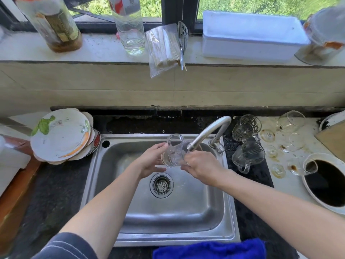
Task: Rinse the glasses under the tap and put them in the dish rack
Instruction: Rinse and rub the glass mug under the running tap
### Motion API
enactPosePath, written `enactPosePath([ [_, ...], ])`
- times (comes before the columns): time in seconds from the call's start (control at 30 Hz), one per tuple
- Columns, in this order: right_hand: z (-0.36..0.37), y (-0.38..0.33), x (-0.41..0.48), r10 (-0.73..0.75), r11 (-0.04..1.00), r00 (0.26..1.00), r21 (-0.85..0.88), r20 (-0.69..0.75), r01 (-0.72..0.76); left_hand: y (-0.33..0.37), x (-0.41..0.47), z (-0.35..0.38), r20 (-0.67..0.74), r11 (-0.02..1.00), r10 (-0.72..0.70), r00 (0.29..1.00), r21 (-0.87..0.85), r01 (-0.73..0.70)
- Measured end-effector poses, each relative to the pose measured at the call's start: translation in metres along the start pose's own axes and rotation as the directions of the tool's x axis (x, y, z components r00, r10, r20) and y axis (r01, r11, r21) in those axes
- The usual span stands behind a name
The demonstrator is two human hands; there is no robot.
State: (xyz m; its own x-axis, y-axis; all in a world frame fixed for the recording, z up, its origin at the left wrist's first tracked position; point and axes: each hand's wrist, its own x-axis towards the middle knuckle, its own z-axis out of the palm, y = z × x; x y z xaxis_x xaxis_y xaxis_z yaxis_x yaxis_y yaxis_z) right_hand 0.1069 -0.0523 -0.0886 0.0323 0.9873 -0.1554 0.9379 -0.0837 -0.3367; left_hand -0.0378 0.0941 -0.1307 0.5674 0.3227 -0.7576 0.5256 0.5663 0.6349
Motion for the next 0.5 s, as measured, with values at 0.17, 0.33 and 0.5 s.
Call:
enactPosePath([
  [0.17,0.007,-0.026,0.006,0.102,0.971,0.988,0.228,-0.114,-0.074,-0.02,0.014,0.022,0.076,0.908,0.01,0.997,-0.419,0.023],
  [0.33,0.006,-0.011,-0.022,-0.134,0.988,0.972,0.051,-0.191,0.146,-0.017,0.02,0.008,-0.025,0.931,-0.01,1.0,-0.366,0.0],
  [0.5,0.016,-0.007,-0.001,-0.096,0.99,0.995,-0.105,0.003,0.096,-0.008,0.022,0.016,0.006,0.961,-0.006,1.0,-0.277,0.007],
])
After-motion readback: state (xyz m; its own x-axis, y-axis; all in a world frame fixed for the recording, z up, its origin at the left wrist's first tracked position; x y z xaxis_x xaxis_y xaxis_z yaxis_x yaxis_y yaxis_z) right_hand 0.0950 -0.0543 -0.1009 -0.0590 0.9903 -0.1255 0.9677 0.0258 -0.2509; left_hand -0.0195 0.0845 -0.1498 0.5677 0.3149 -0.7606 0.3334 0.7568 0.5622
